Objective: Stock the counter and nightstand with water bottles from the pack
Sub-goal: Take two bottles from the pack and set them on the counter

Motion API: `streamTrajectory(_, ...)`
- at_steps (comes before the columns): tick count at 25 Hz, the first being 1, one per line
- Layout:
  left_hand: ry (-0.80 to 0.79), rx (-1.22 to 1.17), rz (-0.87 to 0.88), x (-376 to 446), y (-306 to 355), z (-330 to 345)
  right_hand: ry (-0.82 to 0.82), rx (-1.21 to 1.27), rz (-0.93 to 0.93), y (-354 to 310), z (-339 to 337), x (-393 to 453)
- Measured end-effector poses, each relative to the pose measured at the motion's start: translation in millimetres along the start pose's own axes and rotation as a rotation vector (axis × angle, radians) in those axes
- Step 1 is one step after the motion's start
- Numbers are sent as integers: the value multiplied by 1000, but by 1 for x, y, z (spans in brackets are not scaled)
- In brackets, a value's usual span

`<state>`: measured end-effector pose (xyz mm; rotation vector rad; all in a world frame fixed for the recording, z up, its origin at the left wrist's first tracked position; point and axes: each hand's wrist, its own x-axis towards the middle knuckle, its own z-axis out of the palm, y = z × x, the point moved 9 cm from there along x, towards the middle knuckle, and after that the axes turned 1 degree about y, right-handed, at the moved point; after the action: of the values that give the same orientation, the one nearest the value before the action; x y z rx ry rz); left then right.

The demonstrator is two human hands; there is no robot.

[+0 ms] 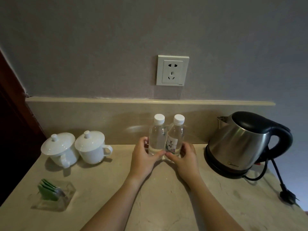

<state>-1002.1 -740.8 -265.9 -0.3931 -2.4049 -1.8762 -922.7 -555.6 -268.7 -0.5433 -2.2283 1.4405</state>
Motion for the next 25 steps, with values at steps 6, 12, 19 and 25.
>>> streamTrajectory(6,16,110,49,2,5,-1,16,1,11,2,5,6)
streamTrajectory(12,-45,51,34,6,1,2,-8,-51,-39,0,8,12)
streamTrajectory(19,-77,-43,5,8,0,0,-7,-74,-90,-2,10,12)
streamTrajectory(25,-91,27,40,5,3,3,-48,-149,-135,-7,11,13)
